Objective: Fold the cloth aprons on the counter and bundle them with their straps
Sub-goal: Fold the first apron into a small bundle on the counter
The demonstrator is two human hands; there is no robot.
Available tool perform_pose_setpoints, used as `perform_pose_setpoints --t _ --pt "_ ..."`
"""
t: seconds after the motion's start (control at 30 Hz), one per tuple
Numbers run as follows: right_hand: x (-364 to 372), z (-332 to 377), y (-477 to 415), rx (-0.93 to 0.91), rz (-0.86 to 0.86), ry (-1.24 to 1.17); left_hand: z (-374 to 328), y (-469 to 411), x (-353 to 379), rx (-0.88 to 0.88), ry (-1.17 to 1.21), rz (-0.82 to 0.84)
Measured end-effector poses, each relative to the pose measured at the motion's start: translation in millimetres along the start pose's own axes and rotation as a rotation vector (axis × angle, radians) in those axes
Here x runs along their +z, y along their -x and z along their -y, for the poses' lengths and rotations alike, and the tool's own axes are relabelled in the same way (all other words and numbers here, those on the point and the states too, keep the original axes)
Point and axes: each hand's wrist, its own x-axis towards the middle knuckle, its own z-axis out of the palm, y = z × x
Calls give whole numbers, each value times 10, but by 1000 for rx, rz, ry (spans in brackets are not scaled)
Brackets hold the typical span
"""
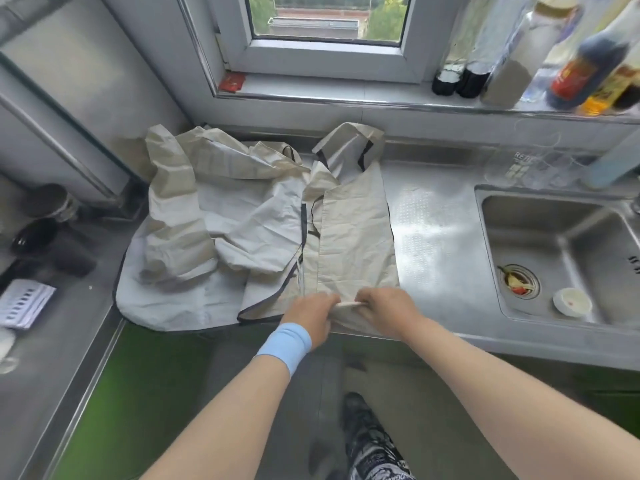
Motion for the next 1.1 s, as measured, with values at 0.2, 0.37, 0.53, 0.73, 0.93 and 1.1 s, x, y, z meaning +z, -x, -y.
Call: perform_pose_setpoints --t 0.2,0.37,0.53,0.73,0.93,1.1 --pt "-815 -5 -102 145 447 -130 -77 -135 -712 -105 153 266" --pt "-1360 -140 -277 212 507 -231 -126 -383 -1198 -96 243 379" --pt "-1371 -336 -696 227 200 -287 -14 -744 -1318 -182 349 55" --pt "-1020 -546 -1078 136 -106 -166 108 -1235 -1141 -235 320 -81" --pt "-807 -728 -1337 50 269 109 262 -1595 -1007 -185 88 -35" --pt "-1089 -794 -1891 96 -28 -27 446 -1986 -1306 -265 261 -177"
